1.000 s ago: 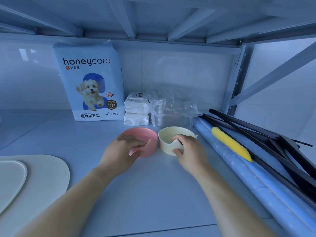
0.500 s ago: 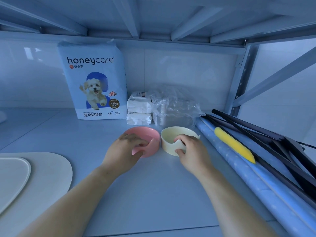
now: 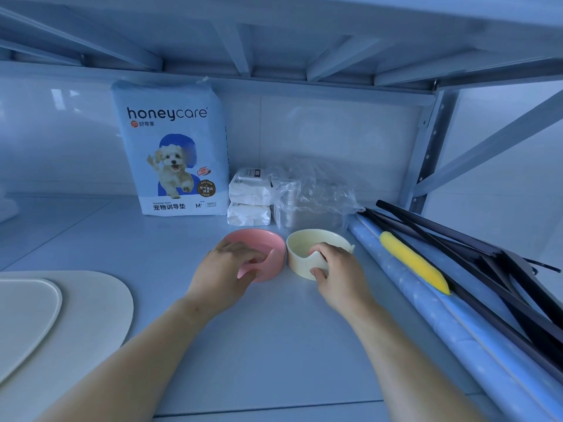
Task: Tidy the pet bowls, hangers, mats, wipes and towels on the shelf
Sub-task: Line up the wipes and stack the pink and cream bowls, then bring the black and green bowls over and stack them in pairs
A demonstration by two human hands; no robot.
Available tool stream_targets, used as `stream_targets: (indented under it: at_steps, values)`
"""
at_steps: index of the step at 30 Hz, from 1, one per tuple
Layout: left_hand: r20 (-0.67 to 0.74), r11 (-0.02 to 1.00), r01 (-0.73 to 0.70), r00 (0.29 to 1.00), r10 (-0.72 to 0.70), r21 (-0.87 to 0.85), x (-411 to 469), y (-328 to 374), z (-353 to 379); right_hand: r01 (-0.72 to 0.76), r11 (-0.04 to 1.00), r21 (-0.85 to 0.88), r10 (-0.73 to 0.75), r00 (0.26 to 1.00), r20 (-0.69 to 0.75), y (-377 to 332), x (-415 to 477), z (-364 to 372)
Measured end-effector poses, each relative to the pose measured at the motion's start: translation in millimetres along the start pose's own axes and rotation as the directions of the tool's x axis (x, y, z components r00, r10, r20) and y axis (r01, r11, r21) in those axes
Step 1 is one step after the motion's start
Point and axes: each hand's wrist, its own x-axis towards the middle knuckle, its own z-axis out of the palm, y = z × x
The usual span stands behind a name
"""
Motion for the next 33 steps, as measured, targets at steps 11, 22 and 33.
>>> stream_targets:
  at_steps: [11,22,33]
  values:
    - [0.005,1.0,0.003,1.0,-0.003,-0.001,0.8,0.3,1.1,0.009,1.0,0.024,-0.008,1.0,-0.004,4.2,1.5,5.2]
    - [0.054,0.996,0.089,0.995,-0.088,-0.008,1.2,9.6,0.5,0.119,0.986,0.116,-0.094,0.975,-0.201,0.2,1.2,4.6]
    - [0.063,0.991,0.137,0.989,-0.136,-0.01,-20.7,-22.7,-103.7,0.359,0.896,0.261,-0.34,0.933,-0.114,-102.8,9.1,4.0]
